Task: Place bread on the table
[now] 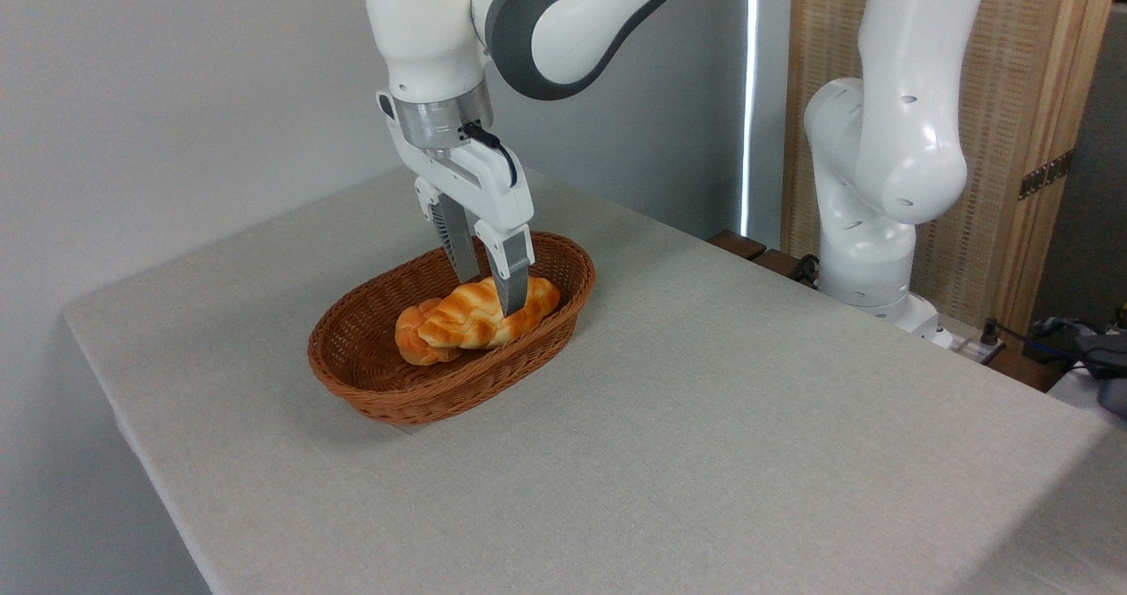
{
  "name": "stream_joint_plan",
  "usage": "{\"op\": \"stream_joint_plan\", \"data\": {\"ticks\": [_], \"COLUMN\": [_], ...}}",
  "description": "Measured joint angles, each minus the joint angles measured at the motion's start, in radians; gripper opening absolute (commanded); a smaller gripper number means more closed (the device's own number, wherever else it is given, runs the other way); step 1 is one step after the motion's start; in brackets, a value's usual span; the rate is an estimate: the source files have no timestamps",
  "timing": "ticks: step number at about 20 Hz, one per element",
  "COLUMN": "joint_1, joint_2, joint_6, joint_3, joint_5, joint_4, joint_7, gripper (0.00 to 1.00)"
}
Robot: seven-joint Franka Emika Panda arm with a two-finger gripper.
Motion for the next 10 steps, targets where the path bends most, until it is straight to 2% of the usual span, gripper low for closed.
{"op": "stream_joint_plan", "data": {"ticks": [5,6,9,10], "joint_1": [-0.01,-0.01,-0.01,-0.01], "joint_2": [0.023,0.026,0.032,0.033], "joint_6": [0.036,0.037,0.065,0.074], "joint_3": [0.0,0.0,0.0,0.0], "joint_5": [0.0,0.0,0.0,0.001], "joint_4": [-0.017,-0.017,-0.023,-0.026], "joint_7": [0.0,0.0,0.0,0.0], "gripper": [0.98,0.9,0.39,0.32]}}
